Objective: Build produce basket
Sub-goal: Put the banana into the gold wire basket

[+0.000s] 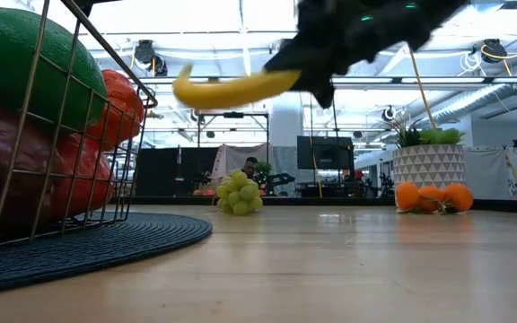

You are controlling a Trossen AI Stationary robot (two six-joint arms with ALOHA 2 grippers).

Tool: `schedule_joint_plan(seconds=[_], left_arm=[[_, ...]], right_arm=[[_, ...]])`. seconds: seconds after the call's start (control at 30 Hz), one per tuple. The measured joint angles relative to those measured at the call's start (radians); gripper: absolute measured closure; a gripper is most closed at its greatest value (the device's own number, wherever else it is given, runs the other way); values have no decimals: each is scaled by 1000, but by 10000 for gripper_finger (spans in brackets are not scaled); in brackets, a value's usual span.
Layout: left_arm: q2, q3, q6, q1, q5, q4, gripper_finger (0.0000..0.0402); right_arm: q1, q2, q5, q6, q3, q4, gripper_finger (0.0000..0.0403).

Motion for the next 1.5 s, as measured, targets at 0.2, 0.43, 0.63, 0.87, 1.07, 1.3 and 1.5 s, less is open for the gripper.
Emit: schedule_joint_plan(seconds=[0.2,0.43,0.63,0.87,1.07,1.3,1.5], left_arm=[[0,0,-1,0,0,4,261],[13,0,-5,1,0,54,232],[48,0,-5,1,0,77,192],[66,0,-4,2,0,100,175],[66,0,-5,2,0,113,174],[66,0,-6,2,0,121,174],[66,0,-8,2,0,125,174]], right_arm=[[49,-102,7,20,-247,373,268],[88,-139,8,-31,-359,621,268],[97,-140,11,-96,-359,740,268],[99,-140,7,-208,-359,786,268],[102,-140,5,-461,-359,752,268],[102,-140,16,-719,-359,707,268],[102,-139,90,-873,-359,687,268]])
